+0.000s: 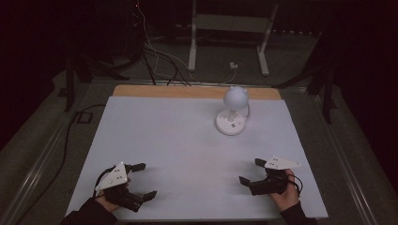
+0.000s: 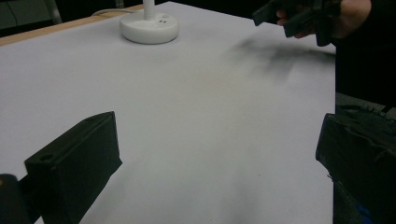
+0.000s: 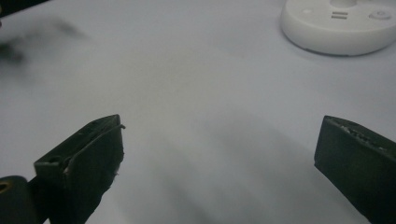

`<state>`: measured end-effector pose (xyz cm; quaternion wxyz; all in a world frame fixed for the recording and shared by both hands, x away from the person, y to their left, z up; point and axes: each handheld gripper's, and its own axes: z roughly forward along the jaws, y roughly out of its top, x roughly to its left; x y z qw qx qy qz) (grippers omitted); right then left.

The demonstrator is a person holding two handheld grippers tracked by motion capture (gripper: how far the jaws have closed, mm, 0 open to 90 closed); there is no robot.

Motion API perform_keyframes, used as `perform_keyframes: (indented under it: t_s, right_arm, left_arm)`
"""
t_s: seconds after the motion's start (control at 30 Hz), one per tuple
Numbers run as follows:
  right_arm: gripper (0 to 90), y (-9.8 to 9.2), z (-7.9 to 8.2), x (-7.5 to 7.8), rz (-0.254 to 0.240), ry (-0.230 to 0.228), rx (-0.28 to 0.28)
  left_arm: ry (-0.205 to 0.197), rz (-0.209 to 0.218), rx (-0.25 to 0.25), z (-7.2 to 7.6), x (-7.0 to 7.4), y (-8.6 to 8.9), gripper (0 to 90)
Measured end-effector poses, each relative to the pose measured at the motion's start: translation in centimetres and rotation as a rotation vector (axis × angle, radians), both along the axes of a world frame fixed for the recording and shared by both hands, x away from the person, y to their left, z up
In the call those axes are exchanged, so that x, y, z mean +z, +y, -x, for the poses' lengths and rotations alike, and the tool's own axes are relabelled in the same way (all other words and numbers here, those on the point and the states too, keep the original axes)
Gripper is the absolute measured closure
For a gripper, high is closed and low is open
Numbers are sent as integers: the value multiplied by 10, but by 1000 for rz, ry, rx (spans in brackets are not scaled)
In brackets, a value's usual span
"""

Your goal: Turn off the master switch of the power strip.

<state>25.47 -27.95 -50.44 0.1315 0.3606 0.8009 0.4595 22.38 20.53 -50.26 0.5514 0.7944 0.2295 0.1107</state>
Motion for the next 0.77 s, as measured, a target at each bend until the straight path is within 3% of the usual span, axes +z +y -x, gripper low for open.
perform_keyframes:
  t_s: [0.1, 0.23, 0.43, 0.77]
  right_arm:
    - [13, -4, 7, -3, 26, -4, 10]
    - [13, -11, 15, -6, 22, 11, -4]
    - [13, -22, 27, -15, 71, 17, -12]
    - [13, -25, 26, -17, 68, -3, -20]
  left_arm:
    - [-2, -1, -1, 0, 0, 0, 3]
    - [-2, -2, 0, 0, 0, 0, 4]
    - [-2, -4, -3, 0, 0, -1, 4]
    - [4, -4, 0, -1, -1, -1, 3]
